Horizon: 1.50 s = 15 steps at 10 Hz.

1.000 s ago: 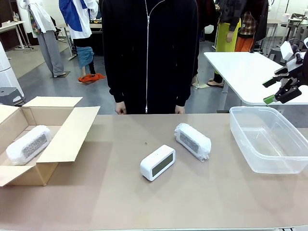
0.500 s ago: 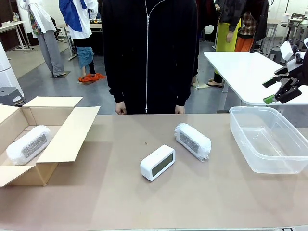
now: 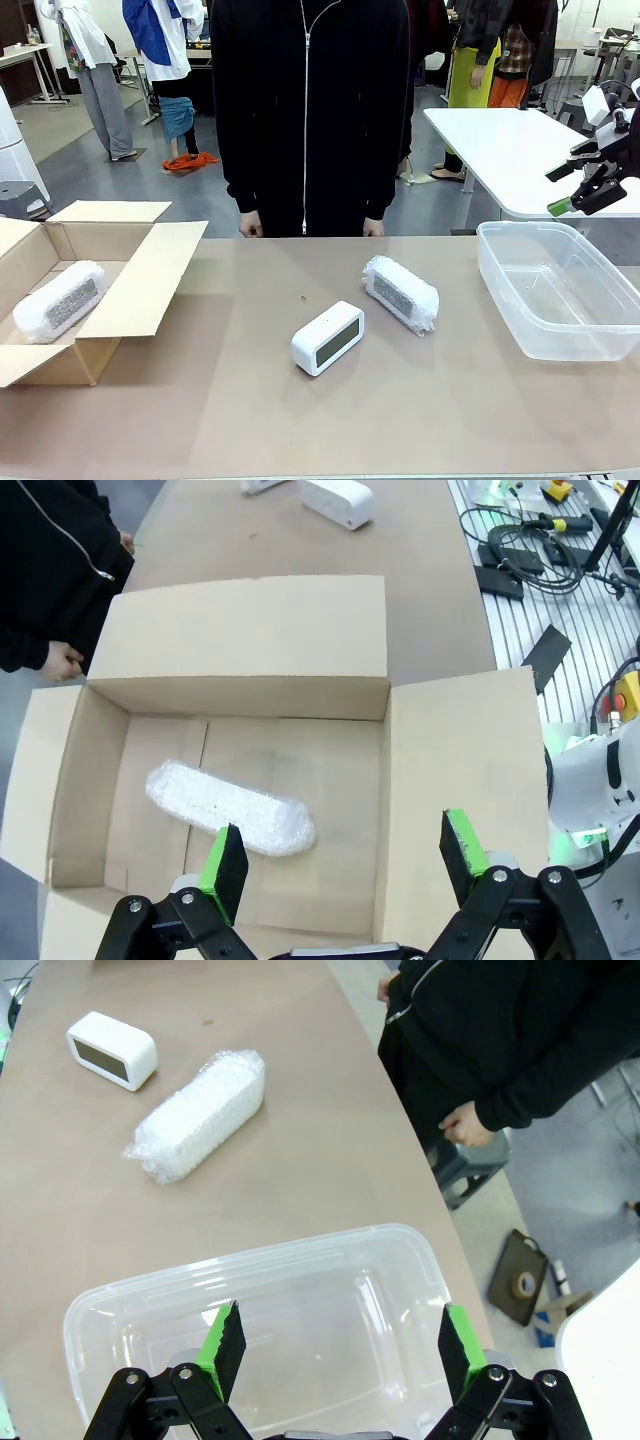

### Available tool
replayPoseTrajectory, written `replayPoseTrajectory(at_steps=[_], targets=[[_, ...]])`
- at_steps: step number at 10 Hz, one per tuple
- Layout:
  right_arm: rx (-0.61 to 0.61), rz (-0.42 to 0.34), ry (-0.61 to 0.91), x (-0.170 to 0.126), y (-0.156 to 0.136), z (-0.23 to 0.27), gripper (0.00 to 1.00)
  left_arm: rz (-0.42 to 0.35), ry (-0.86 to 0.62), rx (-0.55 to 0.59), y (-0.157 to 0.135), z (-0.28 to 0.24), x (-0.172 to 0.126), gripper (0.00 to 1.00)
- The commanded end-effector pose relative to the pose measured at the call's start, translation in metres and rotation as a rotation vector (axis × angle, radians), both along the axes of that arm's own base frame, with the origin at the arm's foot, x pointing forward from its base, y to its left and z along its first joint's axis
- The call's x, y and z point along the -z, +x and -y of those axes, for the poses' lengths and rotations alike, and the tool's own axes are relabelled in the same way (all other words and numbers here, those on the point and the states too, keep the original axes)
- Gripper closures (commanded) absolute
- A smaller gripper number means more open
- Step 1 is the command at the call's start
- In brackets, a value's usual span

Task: Separate and place wrapped and unwrapped clocks.
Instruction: Pick up the Digital clock indicated by the person.

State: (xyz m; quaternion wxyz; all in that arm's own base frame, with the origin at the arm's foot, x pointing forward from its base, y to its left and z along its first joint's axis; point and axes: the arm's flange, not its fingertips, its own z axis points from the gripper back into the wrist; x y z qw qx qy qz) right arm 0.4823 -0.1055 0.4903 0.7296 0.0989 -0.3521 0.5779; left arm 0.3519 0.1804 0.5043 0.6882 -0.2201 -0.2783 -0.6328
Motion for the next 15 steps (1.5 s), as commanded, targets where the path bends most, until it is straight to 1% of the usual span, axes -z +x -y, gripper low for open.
replayPoseTrajectory(at_steps=[1,2,15], targets=[[-0.009,0.004,-0.002,0.0,-0.0003,-0.0001,0.0,0.026,-0.009,-0.001,0.0022,0.0026,-0.0055,0.0],[-0.009,0.004,-0.002,0.0,-0.0003,-0.0001,0.0,0.0,0.0,0.0,0.0,0.0,0.0,0.0],[-0.009,0.004,-0.002,0.0,-0.0003,-0.0001,0.0,0.0,0.0,0.0,0.0,0.0,0.0,0.0]])
